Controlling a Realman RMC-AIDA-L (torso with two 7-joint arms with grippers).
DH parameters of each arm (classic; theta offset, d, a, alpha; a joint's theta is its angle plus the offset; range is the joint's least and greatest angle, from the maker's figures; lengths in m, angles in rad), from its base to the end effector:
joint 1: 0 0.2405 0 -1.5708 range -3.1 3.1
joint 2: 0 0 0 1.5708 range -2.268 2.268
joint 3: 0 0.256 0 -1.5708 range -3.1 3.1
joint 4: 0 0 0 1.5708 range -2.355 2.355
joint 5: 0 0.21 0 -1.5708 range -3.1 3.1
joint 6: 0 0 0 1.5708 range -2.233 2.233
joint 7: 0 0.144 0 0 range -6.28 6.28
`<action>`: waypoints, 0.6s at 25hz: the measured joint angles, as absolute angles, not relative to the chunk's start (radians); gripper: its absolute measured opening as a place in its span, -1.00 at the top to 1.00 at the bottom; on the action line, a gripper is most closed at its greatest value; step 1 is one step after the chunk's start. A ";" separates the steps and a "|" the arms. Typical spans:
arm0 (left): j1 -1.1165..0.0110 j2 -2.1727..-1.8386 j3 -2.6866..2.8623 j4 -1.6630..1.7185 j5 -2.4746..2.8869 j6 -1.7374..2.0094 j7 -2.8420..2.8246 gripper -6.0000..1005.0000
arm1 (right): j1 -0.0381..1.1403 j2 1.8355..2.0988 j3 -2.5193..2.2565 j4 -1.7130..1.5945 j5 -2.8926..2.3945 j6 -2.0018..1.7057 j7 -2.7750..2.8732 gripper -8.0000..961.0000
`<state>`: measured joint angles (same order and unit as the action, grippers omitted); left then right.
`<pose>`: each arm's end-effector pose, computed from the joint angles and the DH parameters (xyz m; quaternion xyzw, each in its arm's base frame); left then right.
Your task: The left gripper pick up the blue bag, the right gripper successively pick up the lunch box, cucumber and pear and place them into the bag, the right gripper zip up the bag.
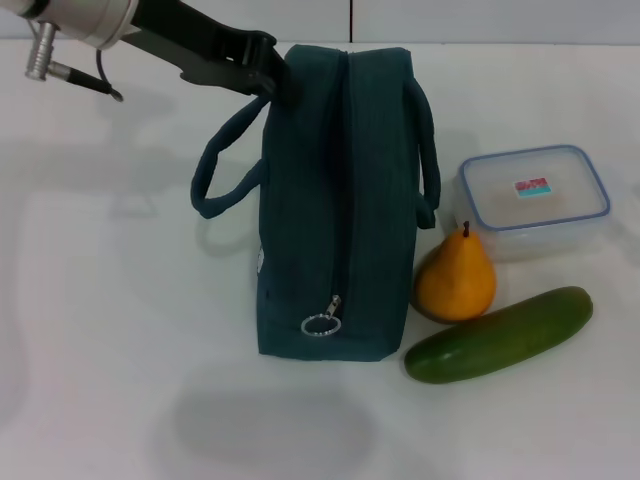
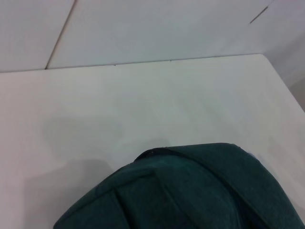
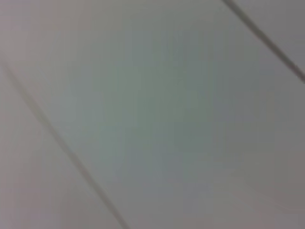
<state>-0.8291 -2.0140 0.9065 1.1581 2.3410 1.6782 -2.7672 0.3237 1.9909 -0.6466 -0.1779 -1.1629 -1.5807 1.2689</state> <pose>-0.1339 0.4010 0.0620 -0.8520 -0.5093 -0.0514 0.1102 0.3371 0.2836 0.0516 -0.6668 0.3872 0.5445 0.3300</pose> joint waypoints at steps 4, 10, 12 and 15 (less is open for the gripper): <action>-0.827 -2.014 0.905 1.158 2.335 1.678 -2.765 0.85 | 0.340 2.003 -0.646 -0.115 -1.124 -1.495 1.322 -0.76; -0.827 -2.024 0.906 1.162 2.333 1.678 -2.759 0.85 | 0.377 2.012 -0.646 -0.028 -1.085 -1.395 1.412 -0.76; -0.825 -2.024 0.906 1.166 2.332 1.678 -2.755 0.85 | 0.390 2.015 -0.647 -0.005 -1.081 -1.385 1.438 -0.76; -0.823 -2.025 0.905 1.168 2.332 1.678 -2.746 0.85 | 0.407 2.022 -0.655 0.015 -1.087 -1.350 1.508 -0.76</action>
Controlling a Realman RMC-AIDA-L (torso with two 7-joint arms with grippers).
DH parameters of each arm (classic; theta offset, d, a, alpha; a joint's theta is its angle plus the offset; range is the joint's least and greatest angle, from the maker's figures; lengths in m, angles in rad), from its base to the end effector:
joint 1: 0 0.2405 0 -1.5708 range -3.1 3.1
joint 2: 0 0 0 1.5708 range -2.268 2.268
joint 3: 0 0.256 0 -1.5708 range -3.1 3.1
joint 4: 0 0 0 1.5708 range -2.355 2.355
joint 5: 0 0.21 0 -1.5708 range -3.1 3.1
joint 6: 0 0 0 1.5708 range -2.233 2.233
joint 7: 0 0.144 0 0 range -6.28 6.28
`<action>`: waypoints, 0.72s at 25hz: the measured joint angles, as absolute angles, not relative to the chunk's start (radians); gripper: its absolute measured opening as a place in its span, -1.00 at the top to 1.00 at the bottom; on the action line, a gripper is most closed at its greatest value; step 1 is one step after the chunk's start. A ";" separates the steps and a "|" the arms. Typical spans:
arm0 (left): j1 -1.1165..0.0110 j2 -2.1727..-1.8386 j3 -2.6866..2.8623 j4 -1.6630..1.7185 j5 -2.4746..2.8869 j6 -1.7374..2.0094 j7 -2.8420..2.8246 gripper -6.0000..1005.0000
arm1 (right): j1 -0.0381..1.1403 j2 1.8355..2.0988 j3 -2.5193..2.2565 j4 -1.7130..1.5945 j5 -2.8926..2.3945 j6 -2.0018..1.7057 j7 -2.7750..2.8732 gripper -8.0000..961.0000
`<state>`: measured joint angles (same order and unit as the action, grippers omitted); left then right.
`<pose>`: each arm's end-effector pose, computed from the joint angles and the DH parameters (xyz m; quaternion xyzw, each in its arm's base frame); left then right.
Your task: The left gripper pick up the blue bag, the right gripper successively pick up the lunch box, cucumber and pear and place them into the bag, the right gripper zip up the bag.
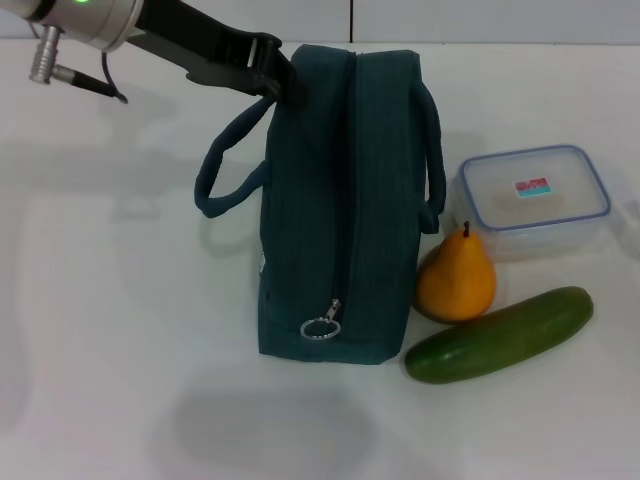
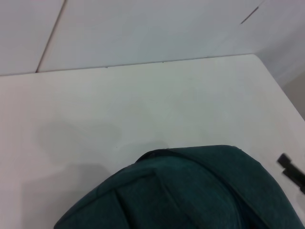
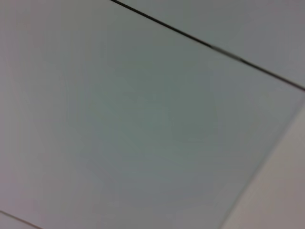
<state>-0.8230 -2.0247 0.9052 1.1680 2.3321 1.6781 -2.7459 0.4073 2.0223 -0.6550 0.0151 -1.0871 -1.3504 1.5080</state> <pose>-0.1323 0.3990 0.0596 -0.8578 -0.4996 -0.0564 0.1064 0.3471 0.2981 -0.0011 -0.5328 0.5842 0.5469 0.2750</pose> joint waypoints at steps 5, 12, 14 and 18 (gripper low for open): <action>-0.817 -2.026 0.906 1.170 2.328 1.678 -2.731 0.85 | 0.443 2.026 -0.662 0.056 -1.108 -1.285 1.560 -0.76; -0.806 -2.026 0.907 1.167 2.313 1.679 -2.722 0.85 | 0.482 2.028 -0.663 0.076 -1.109 -1.240 1.561 -0.76; -0.804 -2.026 0.907 1.167 2.307 1.679 -2.715 0.85 | 0.496 2.028 -0.663 0.078 -1.109 -1.238 1.561 -0.76; -0.803 -2.027 0.907 1.166 2.305 1.682 -2.708 0.85 | 0.515 2.028 -0.661 0.078 -1.109 -1.229 1.561 -0.76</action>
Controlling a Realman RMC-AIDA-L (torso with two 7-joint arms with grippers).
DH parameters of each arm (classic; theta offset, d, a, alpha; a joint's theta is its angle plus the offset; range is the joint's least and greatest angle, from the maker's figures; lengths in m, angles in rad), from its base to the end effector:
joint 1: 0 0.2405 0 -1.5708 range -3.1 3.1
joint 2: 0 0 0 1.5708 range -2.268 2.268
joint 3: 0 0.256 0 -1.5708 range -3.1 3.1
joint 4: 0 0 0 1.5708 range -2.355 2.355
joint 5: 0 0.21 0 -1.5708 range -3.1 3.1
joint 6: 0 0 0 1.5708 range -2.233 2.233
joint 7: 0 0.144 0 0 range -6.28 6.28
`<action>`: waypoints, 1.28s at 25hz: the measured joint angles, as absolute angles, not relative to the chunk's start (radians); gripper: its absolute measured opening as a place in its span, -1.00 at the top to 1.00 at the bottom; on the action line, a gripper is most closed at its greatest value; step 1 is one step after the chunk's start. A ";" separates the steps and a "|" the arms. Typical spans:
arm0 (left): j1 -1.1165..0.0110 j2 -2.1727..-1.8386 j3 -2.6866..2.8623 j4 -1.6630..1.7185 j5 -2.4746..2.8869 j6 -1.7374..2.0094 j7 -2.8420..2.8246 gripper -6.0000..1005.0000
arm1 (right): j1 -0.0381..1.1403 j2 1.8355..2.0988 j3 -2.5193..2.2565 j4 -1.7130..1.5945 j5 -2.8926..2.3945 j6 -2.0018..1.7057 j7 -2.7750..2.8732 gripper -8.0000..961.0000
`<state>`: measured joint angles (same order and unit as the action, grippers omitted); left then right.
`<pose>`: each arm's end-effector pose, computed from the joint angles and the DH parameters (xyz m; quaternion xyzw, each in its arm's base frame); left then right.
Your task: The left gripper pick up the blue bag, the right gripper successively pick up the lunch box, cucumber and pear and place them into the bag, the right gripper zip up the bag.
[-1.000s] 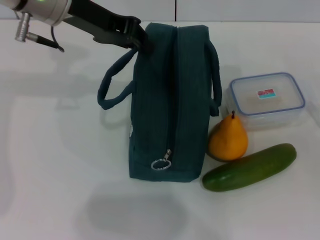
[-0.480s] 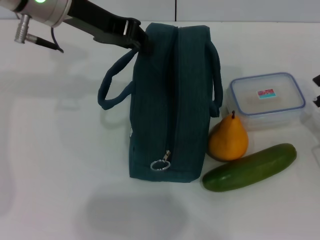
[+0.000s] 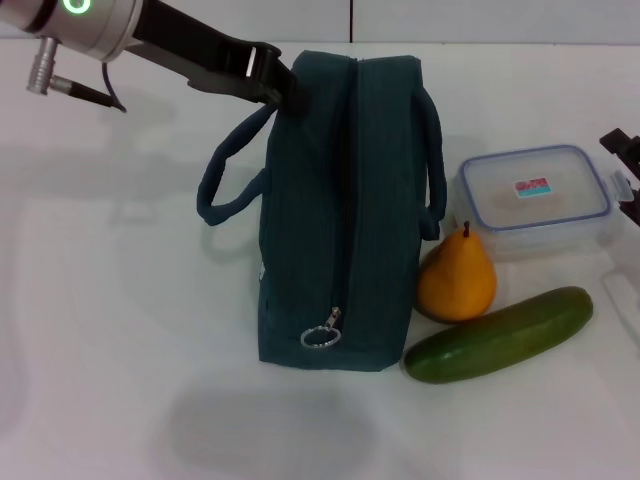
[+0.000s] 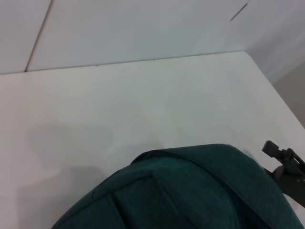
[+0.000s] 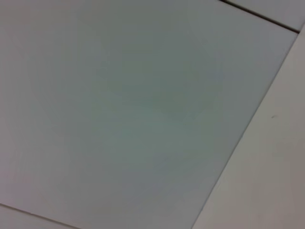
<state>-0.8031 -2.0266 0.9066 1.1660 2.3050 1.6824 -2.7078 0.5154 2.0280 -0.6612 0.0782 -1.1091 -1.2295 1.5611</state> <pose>-0.1364 0.3949 0.0581 -0.8642 -0.4898 -0.0622 0.0968 0.3286 0.3246 -0.0268 -0.5282 0.6288 0.5166 0.2424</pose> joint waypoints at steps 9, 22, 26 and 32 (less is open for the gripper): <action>-0.802 -2.026 0.907 1.165 2.305 1.687 -2.694 0.85 | 0.532 2.028 -0.663 0.081 -1.109 -1.222 1.562 -0.74; -0.802 -2.026 0.907 1.164 2.305 1.687 -2.692 0.85 | 0.532 2.028 -0.661 0.116 -1.158 -1.238 1.573 -0.03; -0.802 -2.026 0.907 1.163 2.306 1.687 -2.692 0.85 | 0.523 2.028 -0.662 0.117 -1.160 -1.239 1.574 0.11; -0.802 -2.028 0.907 1.162 2.306 1.688 -2.692 0.85 | 0.511 2.028 -0.662 0.117 -1.160 -1.243 1.572 0.50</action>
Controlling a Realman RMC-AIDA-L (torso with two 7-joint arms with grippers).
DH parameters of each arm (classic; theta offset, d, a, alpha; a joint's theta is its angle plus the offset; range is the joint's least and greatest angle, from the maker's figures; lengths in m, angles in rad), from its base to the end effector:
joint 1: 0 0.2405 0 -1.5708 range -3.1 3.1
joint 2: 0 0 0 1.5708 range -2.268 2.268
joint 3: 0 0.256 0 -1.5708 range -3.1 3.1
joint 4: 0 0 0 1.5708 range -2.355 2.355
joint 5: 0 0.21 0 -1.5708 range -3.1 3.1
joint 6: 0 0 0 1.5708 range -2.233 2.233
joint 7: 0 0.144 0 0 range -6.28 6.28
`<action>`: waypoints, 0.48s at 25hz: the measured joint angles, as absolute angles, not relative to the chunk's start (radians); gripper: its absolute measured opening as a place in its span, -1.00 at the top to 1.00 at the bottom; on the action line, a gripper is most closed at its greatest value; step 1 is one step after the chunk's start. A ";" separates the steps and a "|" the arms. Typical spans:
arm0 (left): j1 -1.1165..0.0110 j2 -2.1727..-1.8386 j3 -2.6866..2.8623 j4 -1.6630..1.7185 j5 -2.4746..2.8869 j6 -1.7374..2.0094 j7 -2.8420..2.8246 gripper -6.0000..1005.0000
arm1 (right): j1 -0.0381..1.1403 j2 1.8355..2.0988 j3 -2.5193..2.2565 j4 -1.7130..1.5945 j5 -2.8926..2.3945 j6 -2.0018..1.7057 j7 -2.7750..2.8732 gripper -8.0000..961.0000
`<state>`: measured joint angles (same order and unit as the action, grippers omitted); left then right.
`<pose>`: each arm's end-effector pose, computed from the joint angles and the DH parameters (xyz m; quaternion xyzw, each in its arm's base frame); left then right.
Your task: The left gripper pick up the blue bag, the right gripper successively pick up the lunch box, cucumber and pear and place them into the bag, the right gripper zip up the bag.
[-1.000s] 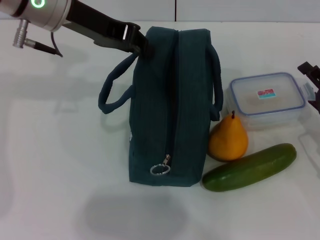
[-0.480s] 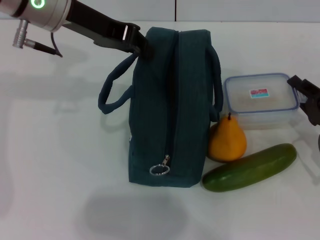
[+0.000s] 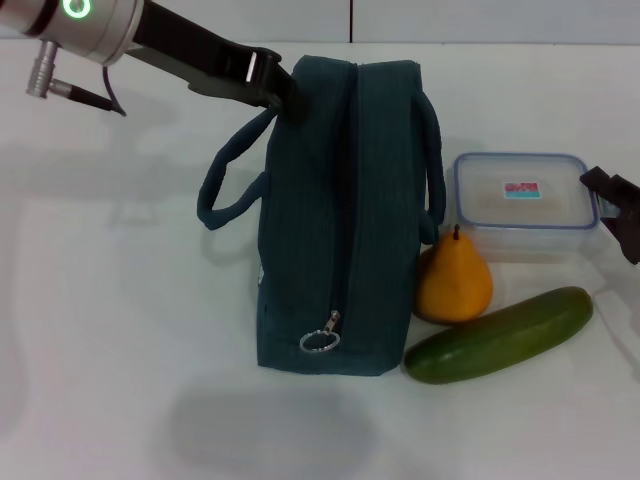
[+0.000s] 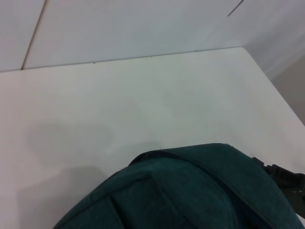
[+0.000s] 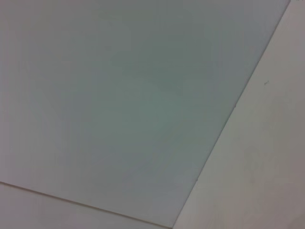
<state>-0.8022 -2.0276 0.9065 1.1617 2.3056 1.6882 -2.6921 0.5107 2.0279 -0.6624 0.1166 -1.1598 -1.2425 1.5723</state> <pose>-0.1374 0.3938 0.0569 -0.8674 -0.4852 -0.0592 0.0933 0.3271 0.3133 -0.0395 -0.5331 0.6450 0.5021 0.2183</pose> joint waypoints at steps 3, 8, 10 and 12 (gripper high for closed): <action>-0.799 -2.028 0.907 1.161 2.306 1.689 -2.692 0.85 | 0.508 2.028 -0.657 0.116 -1.160 -1.246 1.573 0.51; -0.792 -2.028 0.906 1.166 2.306 1.690 -2.691 0.85 | 0.500 2.028 -0.652 0.096 -1.160 -1.261 1.574 0.53; -0.792 -2.028 0.907 1.168 2.306 1.691 -2.691 0.85 | 0.497 2.028 -0.651 0.086 -1.159 -1.271 1.574 0.53; -0.794 -2.028 0.907 1.168 2.306 1.691 -2.691 0.85 | 0.493 2.027 -0.650 0.068 -1.158 -1.286 1.573 0.53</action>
<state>-0.7938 -2.0280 0.9065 1.1677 2.3056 1.6905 -2.6906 0.4933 2.0270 -0.6504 0.0685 -1.1581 -1.2862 1.5733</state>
